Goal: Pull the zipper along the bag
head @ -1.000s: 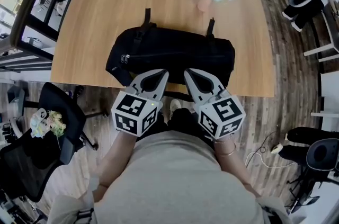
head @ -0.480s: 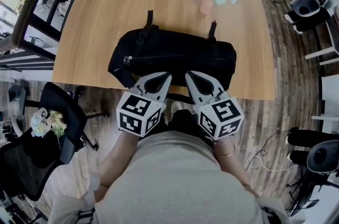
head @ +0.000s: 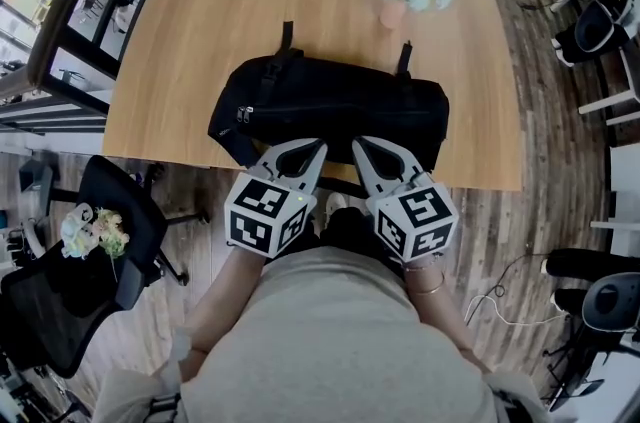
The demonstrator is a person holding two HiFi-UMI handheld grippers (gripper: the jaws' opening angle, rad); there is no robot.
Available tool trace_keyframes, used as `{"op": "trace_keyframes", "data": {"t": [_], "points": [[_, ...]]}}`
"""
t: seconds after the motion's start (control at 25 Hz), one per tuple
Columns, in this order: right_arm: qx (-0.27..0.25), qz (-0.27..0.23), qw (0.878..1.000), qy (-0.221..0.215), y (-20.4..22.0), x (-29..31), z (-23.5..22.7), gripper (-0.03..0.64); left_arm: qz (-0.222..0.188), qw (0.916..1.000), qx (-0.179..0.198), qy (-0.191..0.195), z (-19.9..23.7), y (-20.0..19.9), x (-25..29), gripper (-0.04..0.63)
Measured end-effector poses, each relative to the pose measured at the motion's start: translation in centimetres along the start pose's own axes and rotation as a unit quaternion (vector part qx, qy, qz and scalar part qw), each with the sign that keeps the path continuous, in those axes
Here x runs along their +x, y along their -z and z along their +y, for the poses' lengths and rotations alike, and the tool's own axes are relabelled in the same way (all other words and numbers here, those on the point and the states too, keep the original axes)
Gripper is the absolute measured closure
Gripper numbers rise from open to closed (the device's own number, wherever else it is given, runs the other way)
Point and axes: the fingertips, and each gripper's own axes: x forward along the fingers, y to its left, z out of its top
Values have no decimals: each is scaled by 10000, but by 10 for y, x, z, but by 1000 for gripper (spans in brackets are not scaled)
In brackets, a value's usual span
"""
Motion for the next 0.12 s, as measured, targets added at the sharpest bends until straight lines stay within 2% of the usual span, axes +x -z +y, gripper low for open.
{"op": "trace_keyframes", "data": {"t": [0.12], "points": [[-5,81,10000,10,7,0,0,611,31,10000,-26,40,-3,3,1,578]]}}
